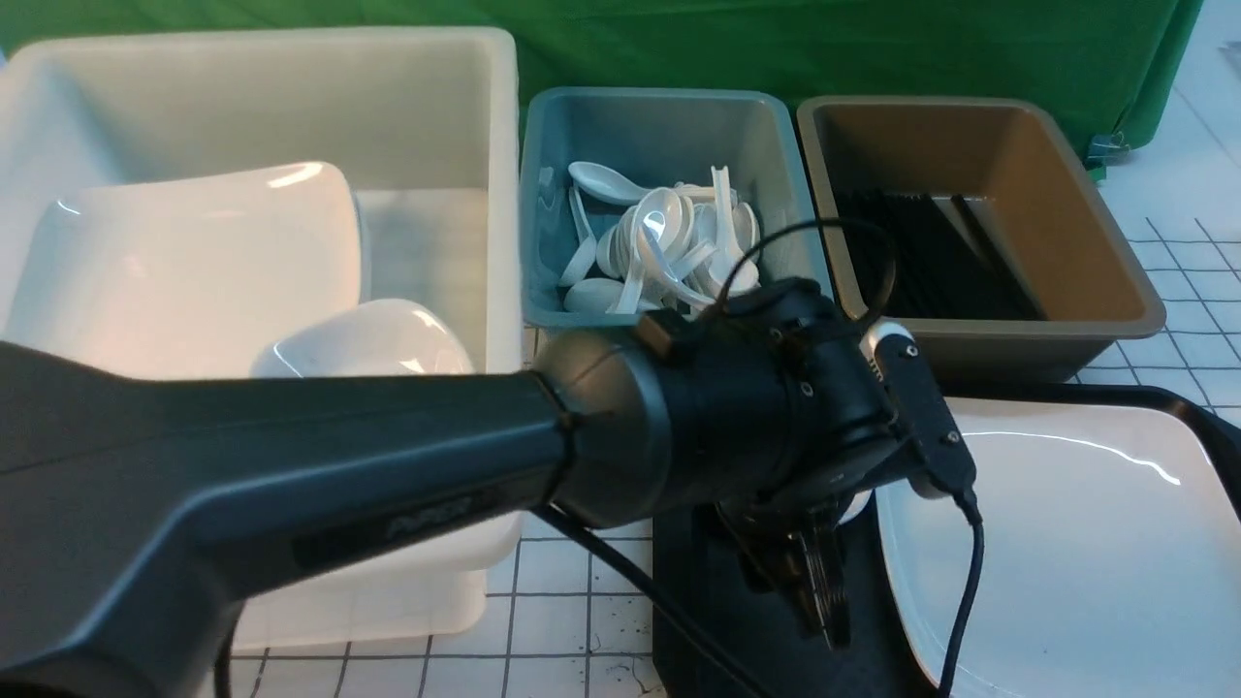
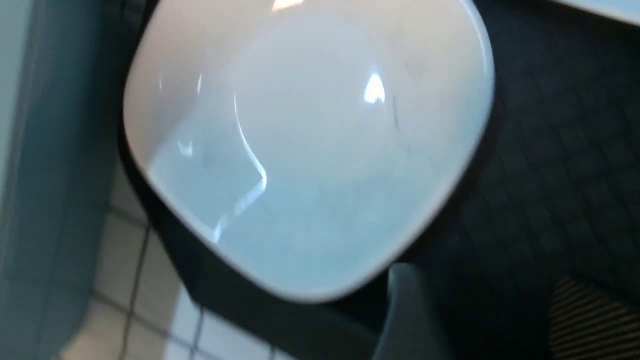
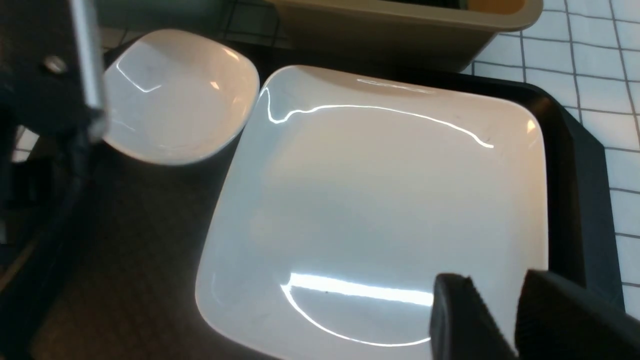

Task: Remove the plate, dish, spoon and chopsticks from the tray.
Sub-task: Use the left arm to grab a small plate from the dinner plate, then use the left arm to put the small plate into the large storage box on the left

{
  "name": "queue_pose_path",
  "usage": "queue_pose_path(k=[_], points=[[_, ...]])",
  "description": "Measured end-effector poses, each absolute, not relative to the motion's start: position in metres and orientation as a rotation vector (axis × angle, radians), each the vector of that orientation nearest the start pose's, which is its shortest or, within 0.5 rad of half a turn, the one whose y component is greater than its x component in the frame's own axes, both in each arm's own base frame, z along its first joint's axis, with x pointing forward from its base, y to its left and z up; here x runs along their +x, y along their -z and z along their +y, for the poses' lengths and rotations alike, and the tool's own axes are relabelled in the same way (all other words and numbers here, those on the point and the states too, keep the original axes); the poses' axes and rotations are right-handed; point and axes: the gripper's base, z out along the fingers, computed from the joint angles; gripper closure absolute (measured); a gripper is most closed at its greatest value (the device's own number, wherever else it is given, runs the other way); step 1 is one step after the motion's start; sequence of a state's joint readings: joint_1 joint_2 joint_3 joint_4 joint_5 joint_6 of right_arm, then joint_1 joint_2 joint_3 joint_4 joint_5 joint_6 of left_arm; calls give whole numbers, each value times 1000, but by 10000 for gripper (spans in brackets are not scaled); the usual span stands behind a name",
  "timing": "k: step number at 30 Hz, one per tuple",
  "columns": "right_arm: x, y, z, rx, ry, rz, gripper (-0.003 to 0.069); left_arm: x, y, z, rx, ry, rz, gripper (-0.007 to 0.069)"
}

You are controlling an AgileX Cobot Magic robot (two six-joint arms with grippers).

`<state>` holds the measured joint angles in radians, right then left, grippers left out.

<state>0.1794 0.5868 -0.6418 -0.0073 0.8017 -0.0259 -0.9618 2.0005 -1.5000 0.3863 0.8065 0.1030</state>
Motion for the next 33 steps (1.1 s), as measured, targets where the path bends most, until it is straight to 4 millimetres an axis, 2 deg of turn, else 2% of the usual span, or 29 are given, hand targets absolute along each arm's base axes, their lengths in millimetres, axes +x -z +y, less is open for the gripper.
queue_pose_path(k=[4,9,14,18,21,22,23,25,29,33], points=[[102,-313,18,-231,-75,2219,452,270,-189,-345,1649,-191,2030,196],[102,-313,18,-231,-75,2219,447,275,-179,-350,1668,-186,1975,192],[101,-313,18,-232,-75,2223,444,283,-163,-346,1692,-215,1994,218],[101,-312,18,-232,-75,2227,440,286,-158,-343,1608,-190,2079,297],[101,-312,18,-232,-75,2227,440,286,-158,-343,1576,-174,2103,443],[101,-312,18,-232,-75,2227,440,286,-158,-343,1576,-174,2103,454],[101,-312,18,-232,-75,2227,440,287,-159,-345,1579,-171,2084,519],[101,-312,18,-232,-75,2227,440,287,-165,-346,1562,-156,2077,574],[101,-312,18,-232,-75,2227,440,282,-180,-342,1514,-115,2139,599],[101,-312,18,-232,-75,2227,440,271,-212,-335,1426,-21,2212,611]])
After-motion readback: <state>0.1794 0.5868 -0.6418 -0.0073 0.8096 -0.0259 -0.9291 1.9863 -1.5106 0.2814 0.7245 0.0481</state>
